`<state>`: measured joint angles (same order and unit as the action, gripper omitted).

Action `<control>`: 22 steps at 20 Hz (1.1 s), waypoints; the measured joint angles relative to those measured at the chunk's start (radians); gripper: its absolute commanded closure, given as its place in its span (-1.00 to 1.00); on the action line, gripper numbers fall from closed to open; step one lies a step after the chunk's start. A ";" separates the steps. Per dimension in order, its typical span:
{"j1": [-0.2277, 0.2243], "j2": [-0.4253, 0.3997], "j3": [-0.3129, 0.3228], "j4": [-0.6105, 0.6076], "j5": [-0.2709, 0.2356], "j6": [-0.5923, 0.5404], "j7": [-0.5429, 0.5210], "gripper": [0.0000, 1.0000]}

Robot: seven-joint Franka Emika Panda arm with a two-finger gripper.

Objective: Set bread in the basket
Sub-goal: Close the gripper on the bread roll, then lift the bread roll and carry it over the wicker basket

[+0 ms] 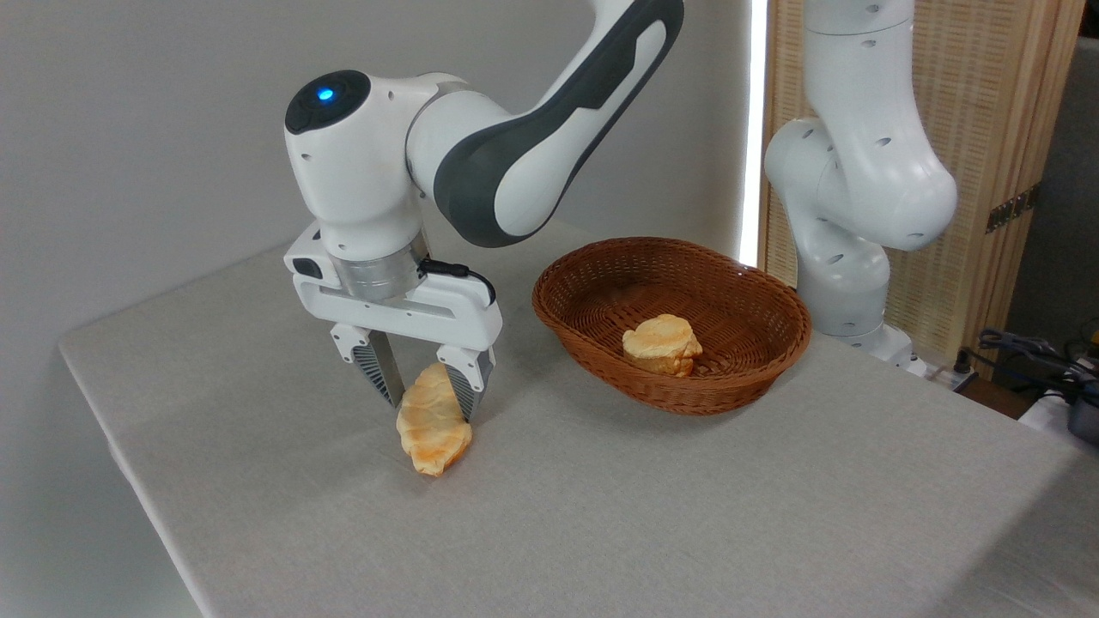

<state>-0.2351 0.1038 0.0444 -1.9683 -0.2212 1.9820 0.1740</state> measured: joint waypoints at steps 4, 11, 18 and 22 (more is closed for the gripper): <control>-0.005 0.000 0.000 0.000 0.004 0.000 0.013 -0.05; -0.005 0.000 0.000 0.000 0.005 0.000 0.018 -0.06; -0.007 -0.018 0.000 0.007 0.005 -0.001 0.052 -0.12; -0.011 -0.060 -0.001 0.021 0.005 -0.002 0.055 -0.12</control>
<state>-0.2463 0.0435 0.0432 -1.9471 -0.2157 1.9799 0.2286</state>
